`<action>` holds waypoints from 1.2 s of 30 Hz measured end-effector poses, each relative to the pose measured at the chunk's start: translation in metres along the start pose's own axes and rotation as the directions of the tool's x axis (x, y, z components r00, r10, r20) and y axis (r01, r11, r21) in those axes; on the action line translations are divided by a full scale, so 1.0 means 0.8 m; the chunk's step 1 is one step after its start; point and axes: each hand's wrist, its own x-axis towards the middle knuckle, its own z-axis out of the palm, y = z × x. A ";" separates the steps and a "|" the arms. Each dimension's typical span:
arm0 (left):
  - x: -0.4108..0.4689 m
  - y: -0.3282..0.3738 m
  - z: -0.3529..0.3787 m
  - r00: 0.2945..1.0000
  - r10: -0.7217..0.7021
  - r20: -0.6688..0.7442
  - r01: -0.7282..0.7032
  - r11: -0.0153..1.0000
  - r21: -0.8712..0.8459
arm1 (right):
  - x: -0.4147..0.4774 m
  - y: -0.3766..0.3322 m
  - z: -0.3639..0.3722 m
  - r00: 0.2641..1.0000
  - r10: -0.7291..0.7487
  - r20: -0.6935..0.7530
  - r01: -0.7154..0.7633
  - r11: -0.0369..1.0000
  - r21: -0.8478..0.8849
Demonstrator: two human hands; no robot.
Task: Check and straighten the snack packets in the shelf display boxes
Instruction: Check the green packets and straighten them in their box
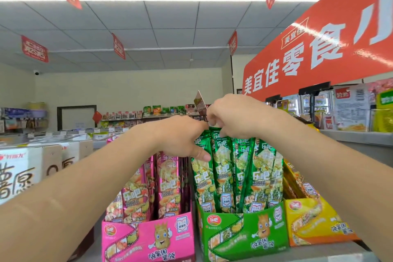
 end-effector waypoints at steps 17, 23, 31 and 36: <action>-0.060 -0.017 -0.072 0.567 -0.370 -0.736 -0.294 0.744 -0.601 | -0.024 0.011 -0.015 0.959 -0.058 0.278 -0.006 0.974 0.225; -0.107 0.014 -0.049 0.103 -0.447 -0.889 -0.588 0.693 -0.417 | -0.036 0.004 -0.009 0.999 0.017 -0.044 -0.005 0.966 0.259; -0.147 0.067 0.020 0.309 -0.446 -0.840 -0.623 0.572 -0.533 | -0.105 -0.044 0.008 0.757 0.267 -0.596 0.197 0.777 0.598; -0.157 0.090 0.057 0.392 -0.551 -0.737 -0.646 0.406 -0.647 | -0.182 -0.119 0.056 0.960 0.212 -0.183 0.136 0.220 0.966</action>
